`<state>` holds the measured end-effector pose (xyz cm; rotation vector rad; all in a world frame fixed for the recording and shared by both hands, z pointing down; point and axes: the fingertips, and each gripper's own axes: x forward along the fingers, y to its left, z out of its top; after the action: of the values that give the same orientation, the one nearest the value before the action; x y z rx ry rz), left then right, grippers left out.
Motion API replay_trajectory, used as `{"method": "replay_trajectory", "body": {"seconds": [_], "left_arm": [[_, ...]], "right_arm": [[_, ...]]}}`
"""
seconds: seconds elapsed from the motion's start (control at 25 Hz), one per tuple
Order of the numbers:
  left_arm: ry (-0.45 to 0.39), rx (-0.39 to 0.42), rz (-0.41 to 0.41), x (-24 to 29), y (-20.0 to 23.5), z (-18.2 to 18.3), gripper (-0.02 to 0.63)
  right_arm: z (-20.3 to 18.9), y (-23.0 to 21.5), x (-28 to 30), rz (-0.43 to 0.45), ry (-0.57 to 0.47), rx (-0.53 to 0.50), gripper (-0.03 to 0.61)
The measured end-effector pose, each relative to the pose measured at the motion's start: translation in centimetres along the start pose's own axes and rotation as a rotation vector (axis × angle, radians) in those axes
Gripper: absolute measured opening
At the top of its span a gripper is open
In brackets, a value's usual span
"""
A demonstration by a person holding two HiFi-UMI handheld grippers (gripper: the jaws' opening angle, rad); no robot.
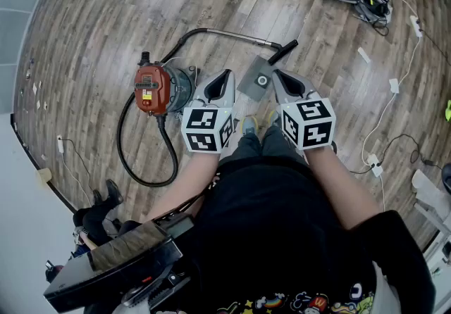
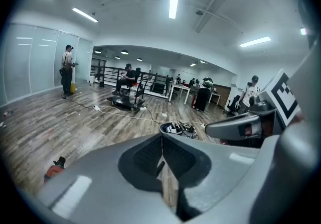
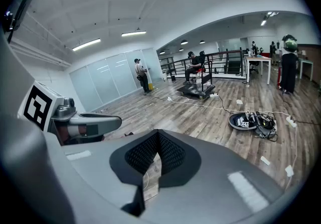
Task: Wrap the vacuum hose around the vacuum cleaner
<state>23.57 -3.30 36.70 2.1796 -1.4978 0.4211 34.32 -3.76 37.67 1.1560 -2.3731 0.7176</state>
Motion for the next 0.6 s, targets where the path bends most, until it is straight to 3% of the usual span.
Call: {"method": "replay_trajectory", "body": {"seconds": [0.6], "left_arm": [[0.023,-0.004,0.006,1.4,1.3,0.1,0.000]], "right_arm": [[0.6,-0.7,1.4,-0.015,0.010,0.019,0.020]]}}
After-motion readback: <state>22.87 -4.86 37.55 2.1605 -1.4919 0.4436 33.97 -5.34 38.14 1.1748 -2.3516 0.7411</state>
